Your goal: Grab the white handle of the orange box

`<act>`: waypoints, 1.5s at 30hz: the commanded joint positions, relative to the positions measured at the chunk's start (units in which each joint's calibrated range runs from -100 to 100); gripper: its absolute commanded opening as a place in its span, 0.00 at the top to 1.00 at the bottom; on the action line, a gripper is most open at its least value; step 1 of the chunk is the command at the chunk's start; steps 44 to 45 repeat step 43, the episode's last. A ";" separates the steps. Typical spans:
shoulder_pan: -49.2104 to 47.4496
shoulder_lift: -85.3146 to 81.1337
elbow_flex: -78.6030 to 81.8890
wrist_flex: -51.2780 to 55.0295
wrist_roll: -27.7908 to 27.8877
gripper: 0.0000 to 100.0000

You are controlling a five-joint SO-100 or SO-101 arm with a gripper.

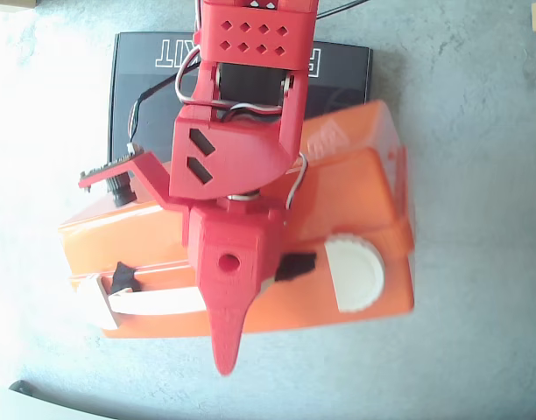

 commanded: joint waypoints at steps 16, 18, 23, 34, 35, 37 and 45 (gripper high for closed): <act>4.74 2.36 79.87 -45.19 -6.06 0.98; 4.74 2.19 79.87 -43.16 -6.06 0.98; 4.74 2.45 79.87 -40.96 -6.06 0.98; 4.74 2.36 79.87 -40.71 -6.06 0.98; 4.74 2.36 79.87 -40.62 -6.06 0.98; 4.74 2.36 79.87 -40.62 -6.06 0.98; 4.74 2.36 79.87 -40.62 -6.11 0.98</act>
